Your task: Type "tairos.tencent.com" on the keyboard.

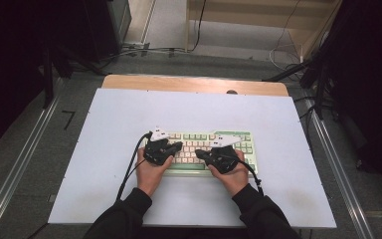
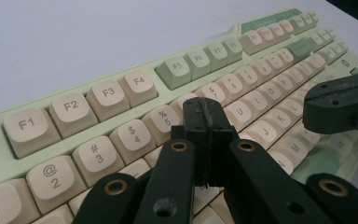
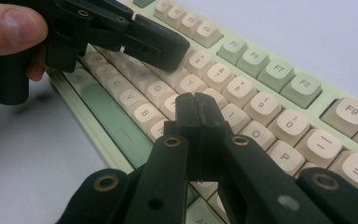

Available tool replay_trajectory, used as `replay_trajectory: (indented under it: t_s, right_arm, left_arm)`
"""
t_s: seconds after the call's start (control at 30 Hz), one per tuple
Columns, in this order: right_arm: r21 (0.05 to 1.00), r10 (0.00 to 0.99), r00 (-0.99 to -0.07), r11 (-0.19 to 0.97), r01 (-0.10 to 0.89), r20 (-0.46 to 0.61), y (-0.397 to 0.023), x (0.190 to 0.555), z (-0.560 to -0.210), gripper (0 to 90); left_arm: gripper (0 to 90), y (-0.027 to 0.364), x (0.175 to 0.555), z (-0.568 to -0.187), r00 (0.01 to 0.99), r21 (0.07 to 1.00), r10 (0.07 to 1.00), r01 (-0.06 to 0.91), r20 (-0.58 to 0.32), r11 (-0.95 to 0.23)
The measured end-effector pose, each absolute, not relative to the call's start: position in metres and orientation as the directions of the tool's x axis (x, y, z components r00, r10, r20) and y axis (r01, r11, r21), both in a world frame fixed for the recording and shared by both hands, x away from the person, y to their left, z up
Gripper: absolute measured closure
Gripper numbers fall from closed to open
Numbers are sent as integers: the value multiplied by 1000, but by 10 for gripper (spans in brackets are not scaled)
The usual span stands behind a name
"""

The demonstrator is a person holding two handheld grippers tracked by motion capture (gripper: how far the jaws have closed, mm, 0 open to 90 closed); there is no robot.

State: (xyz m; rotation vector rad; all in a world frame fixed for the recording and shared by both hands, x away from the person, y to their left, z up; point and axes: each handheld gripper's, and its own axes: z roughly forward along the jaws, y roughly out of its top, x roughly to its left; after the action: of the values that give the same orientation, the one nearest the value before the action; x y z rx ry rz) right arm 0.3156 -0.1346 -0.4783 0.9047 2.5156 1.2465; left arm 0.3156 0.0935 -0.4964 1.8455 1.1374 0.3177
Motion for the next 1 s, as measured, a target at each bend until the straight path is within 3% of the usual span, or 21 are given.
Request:
replay_trajectory:
  t_s: [0.53,1.0]
  right_arm:
    - [772,599,-795,462,438,93,-134,316,-479,883]
    - [773,601,-793,458,438,93,-135,316,-478,883]
  left_arm:
    - [900,89,315,-498,550,799,813,568,-191,-196]
    - [900,98,311,-487,549,820,801,556,-239,-137]
